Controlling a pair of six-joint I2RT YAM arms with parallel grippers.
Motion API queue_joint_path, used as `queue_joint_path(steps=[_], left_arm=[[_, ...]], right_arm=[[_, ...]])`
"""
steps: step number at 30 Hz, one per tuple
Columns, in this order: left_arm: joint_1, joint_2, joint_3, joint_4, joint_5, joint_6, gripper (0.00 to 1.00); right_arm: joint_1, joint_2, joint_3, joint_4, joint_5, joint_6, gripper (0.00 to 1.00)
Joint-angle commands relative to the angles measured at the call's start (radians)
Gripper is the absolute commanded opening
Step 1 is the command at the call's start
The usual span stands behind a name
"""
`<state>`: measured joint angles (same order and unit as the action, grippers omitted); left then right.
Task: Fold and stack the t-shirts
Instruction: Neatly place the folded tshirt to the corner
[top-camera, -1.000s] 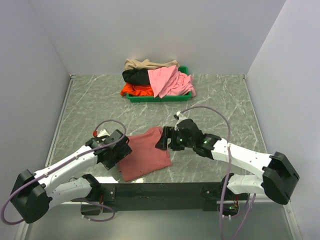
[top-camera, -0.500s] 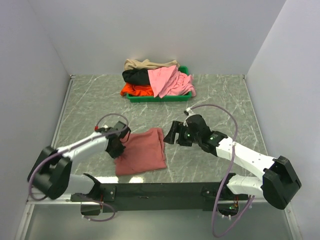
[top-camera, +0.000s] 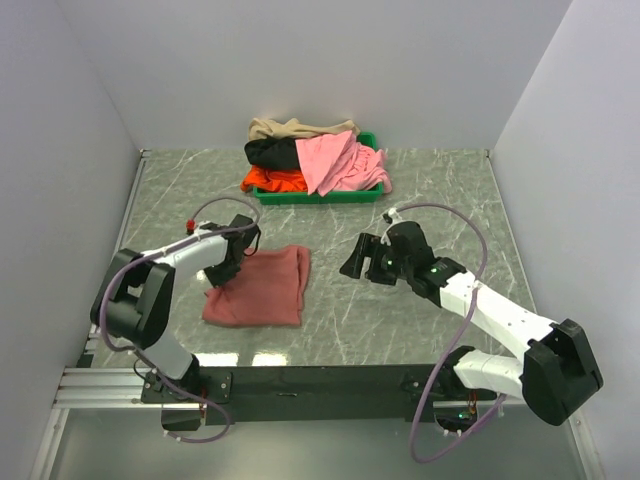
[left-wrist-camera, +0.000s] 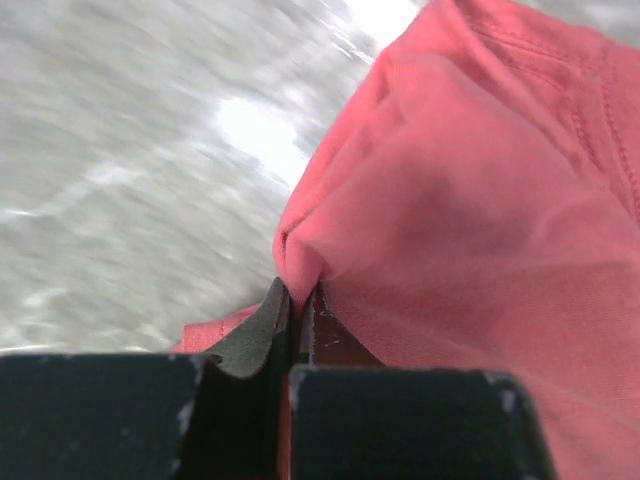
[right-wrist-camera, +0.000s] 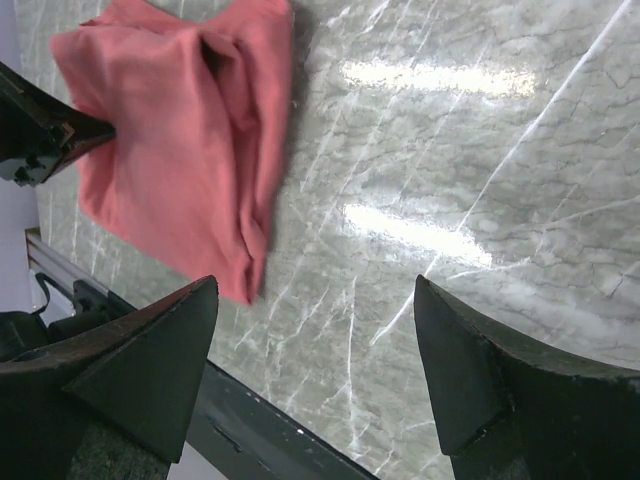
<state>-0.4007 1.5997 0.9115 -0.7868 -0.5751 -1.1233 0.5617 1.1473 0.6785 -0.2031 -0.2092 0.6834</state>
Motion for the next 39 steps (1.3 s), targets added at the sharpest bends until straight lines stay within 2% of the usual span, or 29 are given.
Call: queue_joint_path(steps=[1, 6, 12, 17, 18, 19, 21, 25, 28, 32, 39], left_arm=[[0.032, 0.069, 0.073, -0.170, -0.280, -0.081, 0.01], [0.069, 0.259, 0.185, -0.374, -0.478, -0.197, 0.00], [0.126, 0.295, 0.207, -0.238, -0.535, 0.031, 0.00], [0.227, 0.364, 0.247, -0.316, -0.646, -0.004, 0.00], [0.238, 0.403, 0.262, -0.345, -0.702, -0.044, 0.00], [0.243, 0.429, 0.271, -0.476, -0.738, -0.199, 0.00], [0.252, 0.532, 0.288, -0.590, -0.815, -0.335, 0.00], [0.272, 0.655, 0.329, -0.589, -0.815, -0.302, 0.00], [0.310, 0.620, 0.337, -0.591, -0.790, -0.308, 0.01], [0.385, 0.499, 0.348, -0.588, -0.744, -0.375, 0.00], [0.439, 0.555, 0.406, -0.588, -0.753, -0.400, 0.01]], right_arm=[[-0.013, 0.002, -0.002, 0.022, -0.041, -0.024, 0.85], [-0.028, 0.061, 0.030, -0.009, -0.091, -0.051, 0.85], [-0.049, 0.074, 0.033, -0.013, -0.119, -0.070, 0.85], [-0.075, 0.043, 0.003, -0.001, -0.102, -0.067, 0.85], [-0.078, 0.045, 0.001, 0.001, -0.087, -0.064, 0.85], [-0.085, 0.048, 0.007, -0.005, -0.087, -0.067, 0.85], [-0.089, 0.065, 0.016, -0.012, -0.085, -0.073, 0.85], [-0.098, 0.089, 0.026, -0.010, -0.093, -0.070, 0.85], [-0.101, 0.091, 0.027, -0.004, -0.090, -0.067, 0.85], [-0.103, 0.086, 0.033, -0.010, -0.078, -0.070, 0.85], [-0.108, 0.092, 0.043, -0.024, -0.067, -0.070, 0.85]])
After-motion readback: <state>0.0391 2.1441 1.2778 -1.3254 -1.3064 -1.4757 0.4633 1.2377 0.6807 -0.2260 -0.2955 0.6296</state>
